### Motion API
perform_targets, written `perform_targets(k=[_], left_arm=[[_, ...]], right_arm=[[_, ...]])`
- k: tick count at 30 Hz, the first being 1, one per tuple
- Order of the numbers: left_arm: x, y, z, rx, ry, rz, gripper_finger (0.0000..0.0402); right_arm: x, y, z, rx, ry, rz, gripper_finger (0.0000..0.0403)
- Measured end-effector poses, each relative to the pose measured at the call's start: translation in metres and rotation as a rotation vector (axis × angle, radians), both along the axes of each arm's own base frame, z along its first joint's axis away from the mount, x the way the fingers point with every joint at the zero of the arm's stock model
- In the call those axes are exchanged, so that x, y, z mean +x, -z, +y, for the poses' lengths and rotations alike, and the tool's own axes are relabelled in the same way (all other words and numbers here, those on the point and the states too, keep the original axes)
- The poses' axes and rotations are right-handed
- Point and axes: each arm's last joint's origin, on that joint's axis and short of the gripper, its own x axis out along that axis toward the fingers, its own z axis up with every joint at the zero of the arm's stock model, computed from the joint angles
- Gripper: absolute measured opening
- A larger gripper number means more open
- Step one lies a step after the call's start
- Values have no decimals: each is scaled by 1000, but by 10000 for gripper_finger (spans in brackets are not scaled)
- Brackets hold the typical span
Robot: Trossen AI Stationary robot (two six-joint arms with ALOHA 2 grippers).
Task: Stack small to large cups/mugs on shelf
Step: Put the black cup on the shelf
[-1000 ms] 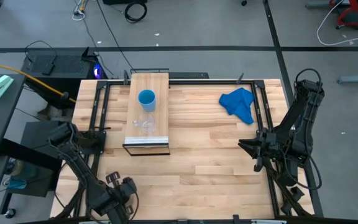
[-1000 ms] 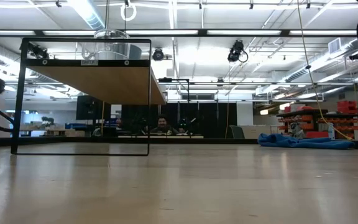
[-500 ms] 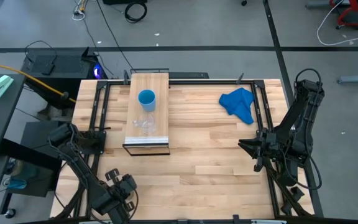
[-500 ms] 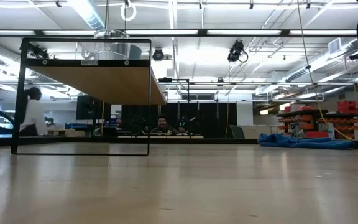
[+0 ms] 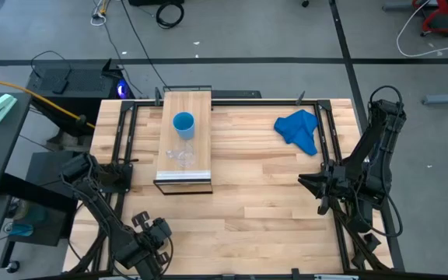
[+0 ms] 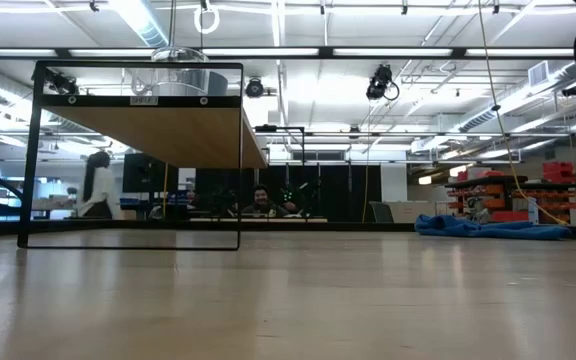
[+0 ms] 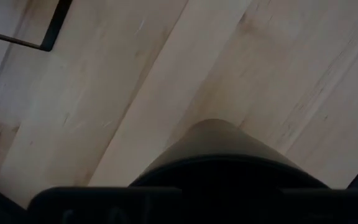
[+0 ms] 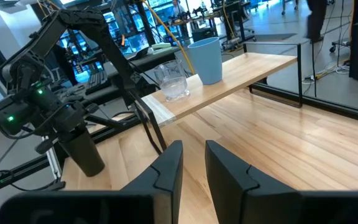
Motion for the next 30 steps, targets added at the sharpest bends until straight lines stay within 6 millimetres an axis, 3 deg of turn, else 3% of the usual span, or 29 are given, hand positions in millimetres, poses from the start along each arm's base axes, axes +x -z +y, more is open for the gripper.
perform_targets(k=[7,16,24,30], left_arm=[[-1,-8,3,-26,-4,-21,7],[-1,-10,4,-24,-25,-33,33],[-2,-13,5,-45,-26,-17,6],[-7,-28,12,-63,-52,-41,29]], right_arm=[[0,0,0,0,0,0,75],[0,0,0,0,0,0,75],[0,0,0,0,0,0,75],[0,0,0,0,0,0,75]])
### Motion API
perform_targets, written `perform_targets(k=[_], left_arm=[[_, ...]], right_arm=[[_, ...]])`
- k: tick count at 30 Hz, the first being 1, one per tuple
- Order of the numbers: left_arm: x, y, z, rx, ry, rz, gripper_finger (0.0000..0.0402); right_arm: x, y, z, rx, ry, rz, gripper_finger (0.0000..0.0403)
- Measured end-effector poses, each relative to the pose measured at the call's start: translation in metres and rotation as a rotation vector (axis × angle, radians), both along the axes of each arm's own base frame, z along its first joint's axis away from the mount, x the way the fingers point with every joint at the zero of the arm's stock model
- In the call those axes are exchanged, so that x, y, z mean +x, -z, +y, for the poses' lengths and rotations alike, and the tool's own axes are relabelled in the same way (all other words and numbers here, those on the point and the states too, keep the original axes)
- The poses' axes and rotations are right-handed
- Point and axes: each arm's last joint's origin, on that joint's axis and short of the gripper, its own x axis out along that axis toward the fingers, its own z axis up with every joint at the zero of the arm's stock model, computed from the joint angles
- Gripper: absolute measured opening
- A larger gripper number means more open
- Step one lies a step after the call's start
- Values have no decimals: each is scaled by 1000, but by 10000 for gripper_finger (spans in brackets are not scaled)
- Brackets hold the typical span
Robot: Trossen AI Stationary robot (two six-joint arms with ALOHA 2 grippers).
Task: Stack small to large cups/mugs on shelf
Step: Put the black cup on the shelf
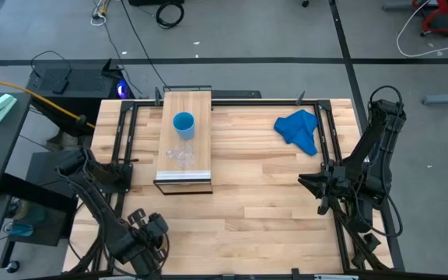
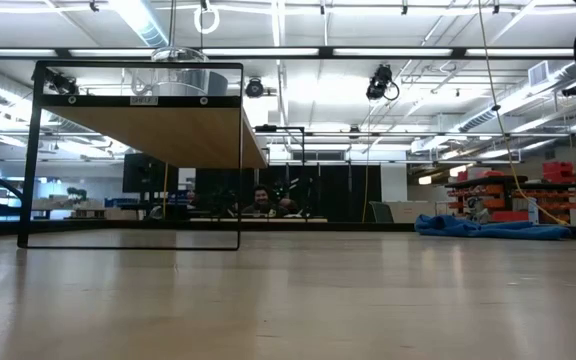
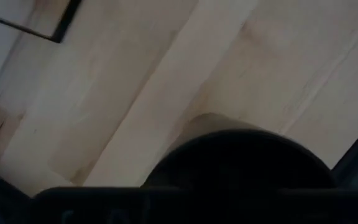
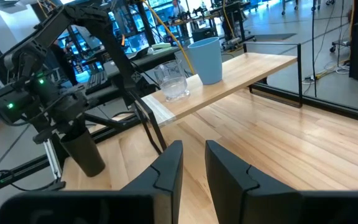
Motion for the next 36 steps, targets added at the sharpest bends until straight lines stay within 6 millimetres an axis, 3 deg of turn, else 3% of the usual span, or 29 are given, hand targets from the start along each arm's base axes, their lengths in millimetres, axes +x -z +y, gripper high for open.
perform_targets(k=[21,26,30,36], left_arm=[[-18,-53,25,-154,-9,-94,20],[-26,-66,31,-241,49,-40,14],[-29,-66,32,-231,133,-2,15],[-27,-63,36,-188,237,51,48]], right_arm=[[0,0,0,0,0,0,75],[0,0,0,0,0,0,75],[0,0,0,0,0,0,75],[0,0,0,0,0,0,75]])
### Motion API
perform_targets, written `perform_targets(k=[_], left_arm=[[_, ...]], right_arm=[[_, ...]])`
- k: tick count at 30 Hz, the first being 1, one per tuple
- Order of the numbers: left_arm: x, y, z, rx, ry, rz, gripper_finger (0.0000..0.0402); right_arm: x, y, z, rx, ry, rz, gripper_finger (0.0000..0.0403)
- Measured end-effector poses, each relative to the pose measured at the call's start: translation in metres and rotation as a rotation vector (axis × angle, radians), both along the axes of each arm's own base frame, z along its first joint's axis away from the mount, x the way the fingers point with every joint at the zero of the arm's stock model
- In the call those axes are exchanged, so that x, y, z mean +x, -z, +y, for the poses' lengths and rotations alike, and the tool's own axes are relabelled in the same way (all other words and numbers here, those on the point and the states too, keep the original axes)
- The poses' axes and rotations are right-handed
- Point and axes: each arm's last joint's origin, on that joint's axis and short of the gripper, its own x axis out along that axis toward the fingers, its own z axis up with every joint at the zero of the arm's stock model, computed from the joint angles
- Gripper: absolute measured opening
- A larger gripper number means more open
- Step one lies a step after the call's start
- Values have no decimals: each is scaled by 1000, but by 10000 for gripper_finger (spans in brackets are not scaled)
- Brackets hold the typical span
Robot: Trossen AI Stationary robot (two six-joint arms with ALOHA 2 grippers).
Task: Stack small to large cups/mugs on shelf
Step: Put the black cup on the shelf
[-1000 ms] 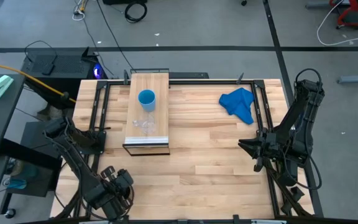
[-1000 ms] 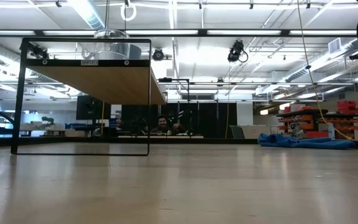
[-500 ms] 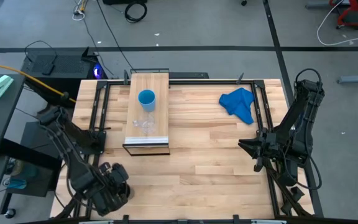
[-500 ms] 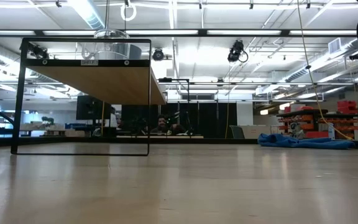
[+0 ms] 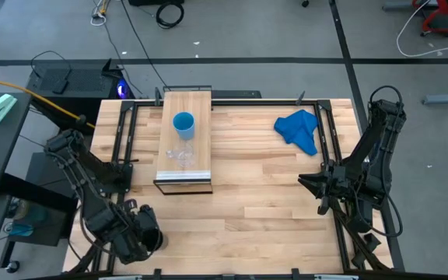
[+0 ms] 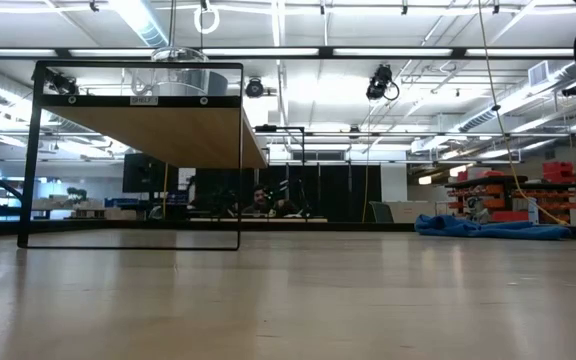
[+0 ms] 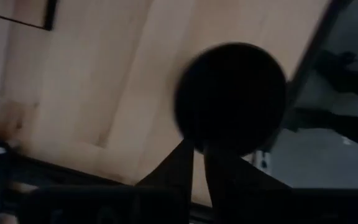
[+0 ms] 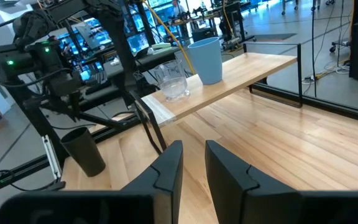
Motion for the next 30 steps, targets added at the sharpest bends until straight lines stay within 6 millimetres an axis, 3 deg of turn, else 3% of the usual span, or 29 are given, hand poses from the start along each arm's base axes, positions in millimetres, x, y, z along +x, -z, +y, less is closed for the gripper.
perform_targets(k=[12,30], left_arm=[[12,0,8,7,-30,-25,114],[13,1,11,55,58,-38,108]], right_arm=[[0,0,0,0,0,0,75],[0,0,0,0,0,0,75]])
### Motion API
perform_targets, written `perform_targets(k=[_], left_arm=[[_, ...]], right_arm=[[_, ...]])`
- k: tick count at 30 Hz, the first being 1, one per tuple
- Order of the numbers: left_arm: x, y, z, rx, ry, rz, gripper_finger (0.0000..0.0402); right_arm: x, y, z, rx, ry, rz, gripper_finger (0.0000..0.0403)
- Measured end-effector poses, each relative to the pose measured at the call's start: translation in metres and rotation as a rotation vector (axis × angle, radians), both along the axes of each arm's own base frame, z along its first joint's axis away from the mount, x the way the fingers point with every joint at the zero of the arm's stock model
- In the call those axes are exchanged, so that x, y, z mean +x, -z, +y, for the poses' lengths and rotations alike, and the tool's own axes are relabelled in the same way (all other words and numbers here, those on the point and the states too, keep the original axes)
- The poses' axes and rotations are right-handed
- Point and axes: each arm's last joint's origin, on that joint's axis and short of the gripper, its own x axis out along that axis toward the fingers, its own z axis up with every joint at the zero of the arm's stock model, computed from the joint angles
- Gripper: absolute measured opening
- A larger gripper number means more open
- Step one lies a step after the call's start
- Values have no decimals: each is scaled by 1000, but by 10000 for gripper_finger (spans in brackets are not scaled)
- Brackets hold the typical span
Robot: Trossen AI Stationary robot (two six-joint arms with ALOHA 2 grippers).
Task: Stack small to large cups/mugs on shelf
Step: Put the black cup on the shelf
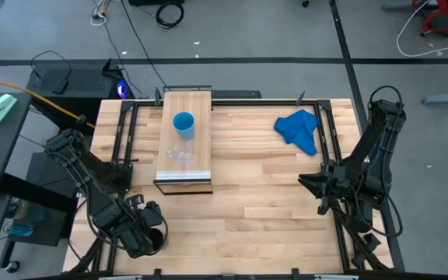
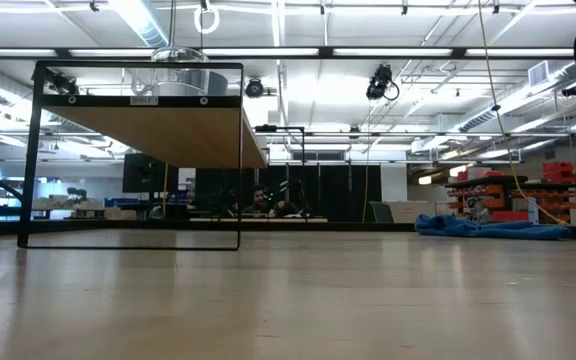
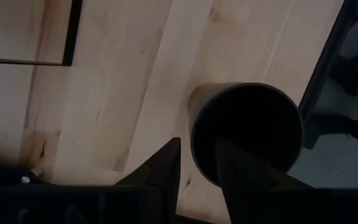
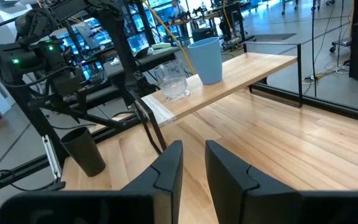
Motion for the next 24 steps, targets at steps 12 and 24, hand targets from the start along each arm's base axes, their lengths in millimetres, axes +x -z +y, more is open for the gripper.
perform_targets(k=[12,24], left_arm=[[2,-1,-5,-5,98,-46,107],[5,2,-5,-15,97,-17,107]], right_arm=[[0,0,0,0,0,0,75],[0,0,0,0,0,0,75]])
